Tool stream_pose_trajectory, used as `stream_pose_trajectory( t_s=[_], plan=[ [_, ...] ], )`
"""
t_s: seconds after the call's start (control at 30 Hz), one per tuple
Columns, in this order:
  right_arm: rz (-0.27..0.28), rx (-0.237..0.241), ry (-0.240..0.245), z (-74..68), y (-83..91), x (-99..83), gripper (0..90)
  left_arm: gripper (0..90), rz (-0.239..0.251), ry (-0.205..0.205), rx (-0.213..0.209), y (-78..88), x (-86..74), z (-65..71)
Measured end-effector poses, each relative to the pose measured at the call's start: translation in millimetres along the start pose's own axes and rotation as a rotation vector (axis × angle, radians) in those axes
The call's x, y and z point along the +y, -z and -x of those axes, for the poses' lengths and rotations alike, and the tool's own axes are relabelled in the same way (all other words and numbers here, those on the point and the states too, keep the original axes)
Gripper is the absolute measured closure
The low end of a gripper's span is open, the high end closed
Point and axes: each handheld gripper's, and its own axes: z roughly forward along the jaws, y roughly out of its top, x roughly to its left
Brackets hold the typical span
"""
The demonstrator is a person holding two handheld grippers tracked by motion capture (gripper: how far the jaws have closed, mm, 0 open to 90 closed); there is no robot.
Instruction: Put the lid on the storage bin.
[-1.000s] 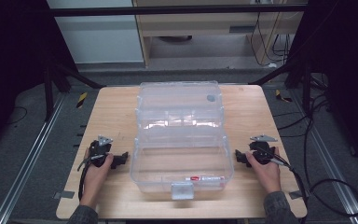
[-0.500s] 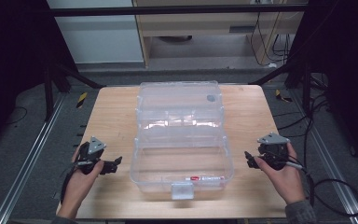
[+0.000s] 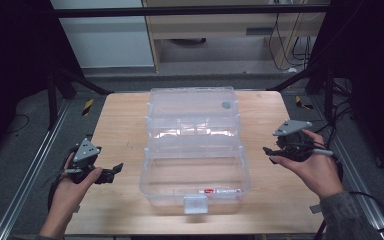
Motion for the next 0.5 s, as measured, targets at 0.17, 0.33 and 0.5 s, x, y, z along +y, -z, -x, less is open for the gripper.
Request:
stream_pose_trajectory(
  t_s=[0.17,0.33,0.5],
  plan=[
    [0.016,0.079,0.079,4.4,-2.3,36.2,43.8,4.2,0.032,-0.021,-0.054,9.2,17.2,6.7],
    [0.032,0.133,0.188,-2.2,2.1,73.6,52.2,4.2,0.054,-0.057,-0.107,17.7,32.8,15.4],
    [0.025,0.177,0.272,-6.0,-5.9,103.5,57.6,3.8,0.052,-0.111,-0.164,16.1,48.6,27.6]
  ],
)
